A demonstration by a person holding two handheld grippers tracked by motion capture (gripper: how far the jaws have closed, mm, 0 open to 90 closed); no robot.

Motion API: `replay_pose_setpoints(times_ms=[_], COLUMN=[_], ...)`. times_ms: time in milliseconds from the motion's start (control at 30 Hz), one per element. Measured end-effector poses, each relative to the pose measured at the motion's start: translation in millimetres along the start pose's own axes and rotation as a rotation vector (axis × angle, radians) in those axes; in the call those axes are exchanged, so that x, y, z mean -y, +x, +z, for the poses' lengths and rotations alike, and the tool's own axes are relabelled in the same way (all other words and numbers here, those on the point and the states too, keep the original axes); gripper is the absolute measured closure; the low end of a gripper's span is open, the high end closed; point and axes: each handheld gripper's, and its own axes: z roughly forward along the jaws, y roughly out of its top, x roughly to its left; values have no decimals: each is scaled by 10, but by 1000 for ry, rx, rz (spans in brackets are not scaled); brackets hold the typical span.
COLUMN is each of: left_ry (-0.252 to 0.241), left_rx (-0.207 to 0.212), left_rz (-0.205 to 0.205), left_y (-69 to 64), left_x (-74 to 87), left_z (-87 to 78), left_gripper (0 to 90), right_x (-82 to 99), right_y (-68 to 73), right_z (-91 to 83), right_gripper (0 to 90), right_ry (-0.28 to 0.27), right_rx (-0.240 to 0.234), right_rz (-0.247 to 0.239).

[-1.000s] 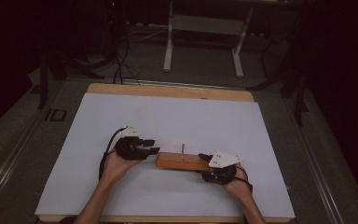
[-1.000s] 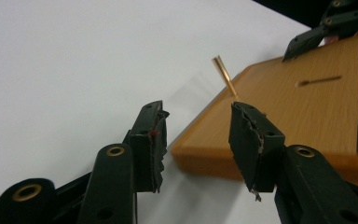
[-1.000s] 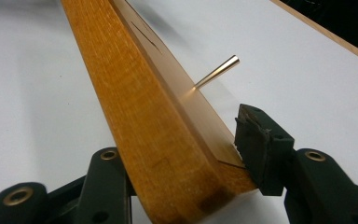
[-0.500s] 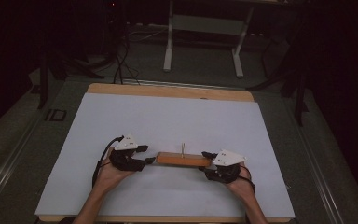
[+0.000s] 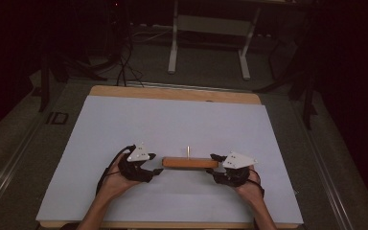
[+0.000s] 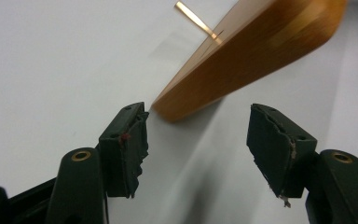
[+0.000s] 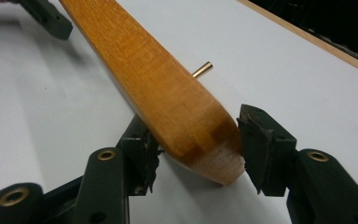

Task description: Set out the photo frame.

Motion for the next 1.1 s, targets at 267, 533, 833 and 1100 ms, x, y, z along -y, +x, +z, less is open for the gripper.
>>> replay_pose_setpoints(times_ms=[267, 533, 833, 1100], left_ry=[-60, -107, -95, -82], left_rx=[-17, -21, -59, -102], left_rz=[14, 44, 111, 153], left_y=[-45, -50, -88, -100], left_x=[-110, -183, -205, -214], left_z=[201, 210, 213, 223], left_gripper=[391, 496, 568, 576], right_x=[3, 36, 25, 10], right_y=[-24, -73, -88, -80], right_z=[4, -18, -32, -28], right_gripper=[492, 520, 548, 571], right_ry=[-13, -16, -18, -15], right_rx=[0, 15, 29, 44], right_rz=[22, 36, 16, -4])
